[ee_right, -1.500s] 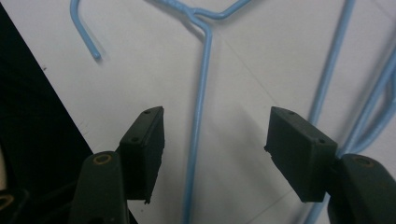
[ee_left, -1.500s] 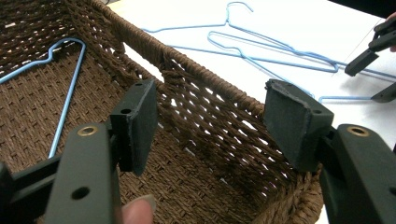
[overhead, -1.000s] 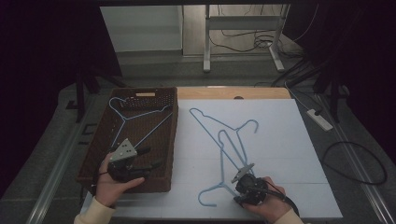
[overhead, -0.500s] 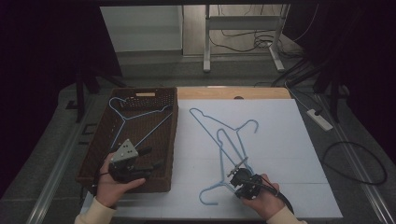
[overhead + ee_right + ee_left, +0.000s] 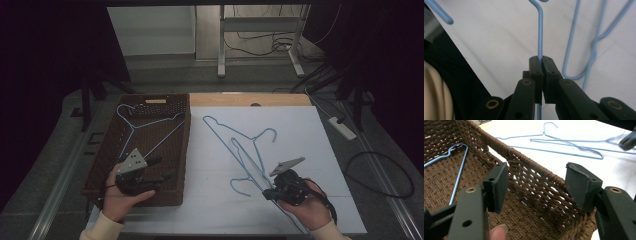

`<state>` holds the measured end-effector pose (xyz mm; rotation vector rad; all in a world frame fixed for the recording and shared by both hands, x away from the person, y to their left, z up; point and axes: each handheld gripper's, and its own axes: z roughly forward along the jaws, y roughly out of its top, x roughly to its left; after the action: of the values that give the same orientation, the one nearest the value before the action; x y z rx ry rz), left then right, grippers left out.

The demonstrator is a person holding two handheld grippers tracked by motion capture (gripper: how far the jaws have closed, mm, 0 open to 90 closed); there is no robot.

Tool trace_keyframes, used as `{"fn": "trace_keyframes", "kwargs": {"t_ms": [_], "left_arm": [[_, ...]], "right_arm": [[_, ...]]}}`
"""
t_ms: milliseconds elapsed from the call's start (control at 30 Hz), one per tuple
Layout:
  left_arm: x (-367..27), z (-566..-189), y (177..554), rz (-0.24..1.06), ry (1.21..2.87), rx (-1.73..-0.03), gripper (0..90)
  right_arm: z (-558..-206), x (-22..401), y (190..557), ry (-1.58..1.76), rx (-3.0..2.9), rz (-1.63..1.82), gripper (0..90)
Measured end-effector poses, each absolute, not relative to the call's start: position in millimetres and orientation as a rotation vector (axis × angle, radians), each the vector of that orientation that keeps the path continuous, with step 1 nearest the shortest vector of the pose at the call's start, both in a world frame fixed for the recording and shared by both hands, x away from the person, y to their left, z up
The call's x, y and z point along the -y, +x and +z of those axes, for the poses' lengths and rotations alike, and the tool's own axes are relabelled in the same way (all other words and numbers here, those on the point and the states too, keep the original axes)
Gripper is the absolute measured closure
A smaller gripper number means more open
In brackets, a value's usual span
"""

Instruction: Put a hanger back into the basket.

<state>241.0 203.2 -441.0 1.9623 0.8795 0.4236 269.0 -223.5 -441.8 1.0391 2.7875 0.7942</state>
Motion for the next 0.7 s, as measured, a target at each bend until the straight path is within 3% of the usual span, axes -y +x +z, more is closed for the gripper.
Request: {"fn": "trace_keyframes", "kwargs": {"t_ms": [700], "left_arm": [[-188, -437, 246, 0.431, 1.978, -0.84, 36.6]], "right_arm": [[-413, 255, 272, 1.003, -2.768, 1.171, 87.8]]}}
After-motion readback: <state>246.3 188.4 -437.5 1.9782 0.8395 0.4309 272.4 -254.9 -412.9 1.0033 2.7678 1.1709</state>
